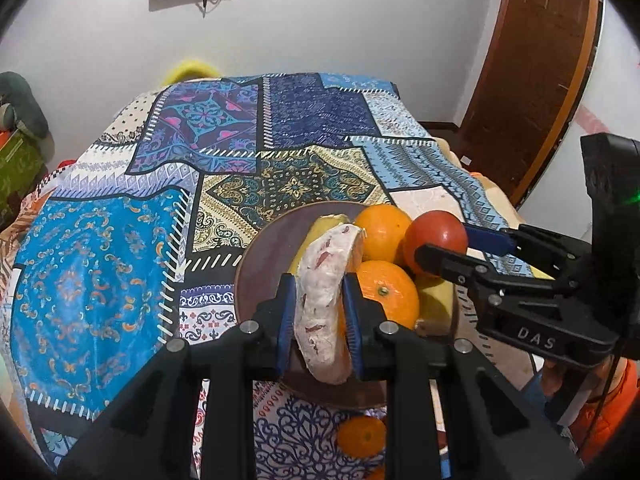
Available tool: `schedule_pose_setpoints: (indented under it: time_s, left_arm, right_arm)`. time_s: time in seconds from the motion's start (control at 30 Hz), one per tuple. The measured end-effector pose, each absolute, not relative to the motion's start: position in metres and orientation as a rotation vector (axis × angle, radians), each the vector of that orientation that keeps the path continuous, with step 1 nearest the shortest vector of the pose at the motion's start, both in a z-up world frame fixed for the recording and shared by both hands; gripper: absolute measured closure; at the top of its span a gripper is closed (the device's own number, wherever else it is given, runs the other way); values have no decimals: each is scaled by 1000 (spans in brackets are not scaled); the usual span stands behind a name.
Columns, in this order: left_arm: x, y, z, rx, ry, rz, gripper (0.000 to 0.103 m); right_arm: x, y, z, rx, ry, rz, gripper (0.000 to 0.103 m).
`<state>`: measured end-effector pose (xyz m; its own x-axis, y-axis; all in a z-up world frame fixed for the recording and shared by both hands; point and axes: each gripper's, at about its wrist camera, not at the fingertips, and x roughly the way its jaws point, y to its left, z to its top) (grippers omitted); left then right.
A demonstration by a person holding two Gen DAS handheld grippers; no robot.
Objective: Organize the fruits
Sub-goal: 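Carry the tomato and pomelo piece over the plate and lower them onto it, then open both grippers and pull them back toward the loose mandarins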
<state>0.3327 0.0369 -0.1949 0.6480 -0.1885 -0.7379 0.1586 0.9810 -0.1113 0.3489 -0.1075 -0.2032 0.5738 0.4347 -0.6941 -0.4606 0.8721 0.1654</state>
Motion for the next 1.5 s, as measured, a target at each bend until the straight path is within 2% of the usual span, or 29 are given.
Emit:
schedule_pose_setpoints:
  time_s: [0.2, 0.33, 0.53, 0.67, 0.8, 1.03, 1.2, 1.3, 1.5]
  left_arm:
    - [337, 40, -202, -44, 859, -196, 79]
    - [333, 39, -199, -35, 851, -187, 70]
    - [322, 42, -189, -36, 841, -171, 66]
    - [309, 47, -179, -44, 821, -142, 54]
    - [294, 49, -169, -40, 813, -129, 52]
    - [259, 50, -155, -29, 798, -95, 39]
    - [235, 50, -149, -29, 796, -75, 34]
    - [222, 52, -150, -26, 806, -64, 31]
    - [201, 64, -159, -54, 835, -39, 27]
  right_arm:
    - [351, -105, -207, -43, 802, 530, 57]
    - [351, -105, -205, -55, 807, 528, 56]
    - [347, -106, -199, -61, 804, 521, 49]
    - [338, -108, -188, -75, 781, 519, 49]
    - [326, -112, -176, -77, 764, 519, 49]
    - [295, -111, -159, -101, 743, 531, 48]
    - [272, -109, -150, -110, 733, 547, 47]
    - [260, -106, -150, -122, 734, 552, 43]
    - [244, -95, -162, -133, 776, 576, 42]
